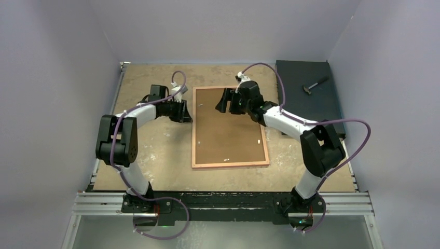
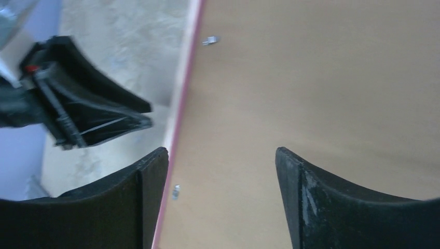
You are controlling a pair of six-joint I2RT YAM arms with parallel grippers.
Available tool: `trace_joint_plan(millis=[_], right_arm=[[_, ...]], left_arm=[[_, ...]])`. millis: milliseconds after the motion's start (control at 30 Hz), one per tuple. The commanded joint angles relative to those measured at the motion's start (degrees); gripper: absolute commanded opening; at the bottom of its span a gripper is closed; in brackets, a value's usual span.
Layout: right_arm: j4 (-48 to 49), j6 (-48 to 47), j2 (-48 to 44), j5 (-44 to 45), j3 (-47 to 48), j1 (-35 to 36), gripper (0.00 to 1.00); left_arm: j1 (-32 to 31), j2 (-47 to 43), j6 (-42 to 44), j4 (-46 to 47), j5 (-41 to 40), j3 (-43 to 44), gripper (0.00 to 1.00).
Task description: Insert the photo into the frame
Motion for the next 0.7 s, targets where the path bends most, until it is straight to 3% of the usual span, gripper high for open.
trace_joint_plan(millis=[0,100,333,667], right_arm=[[7.8,4.0,2.2,-6.9,0.4,2.9,0.75],[9.9,4.2,1.5,-9.2,-2.7,5.5,0.7],[17.0,5.0,0.4,-16.1,-11.4,9.8,0.7],[18.5,4.4,3.4,-15.6,-12.9,14.4,0.69]], left_arm=[[-0.1,1.7,-2.7,2.7,3.7,0.0,0.31],[-0.2,1.7,-2.1,3.4,3.7,-2.1,0.31],[-0.3,3.0,-1.0,3.4,3.3,-3.4,0.25],[-0.6,3.2,-1.0,3.8,2.7,-4.3,0.2]])
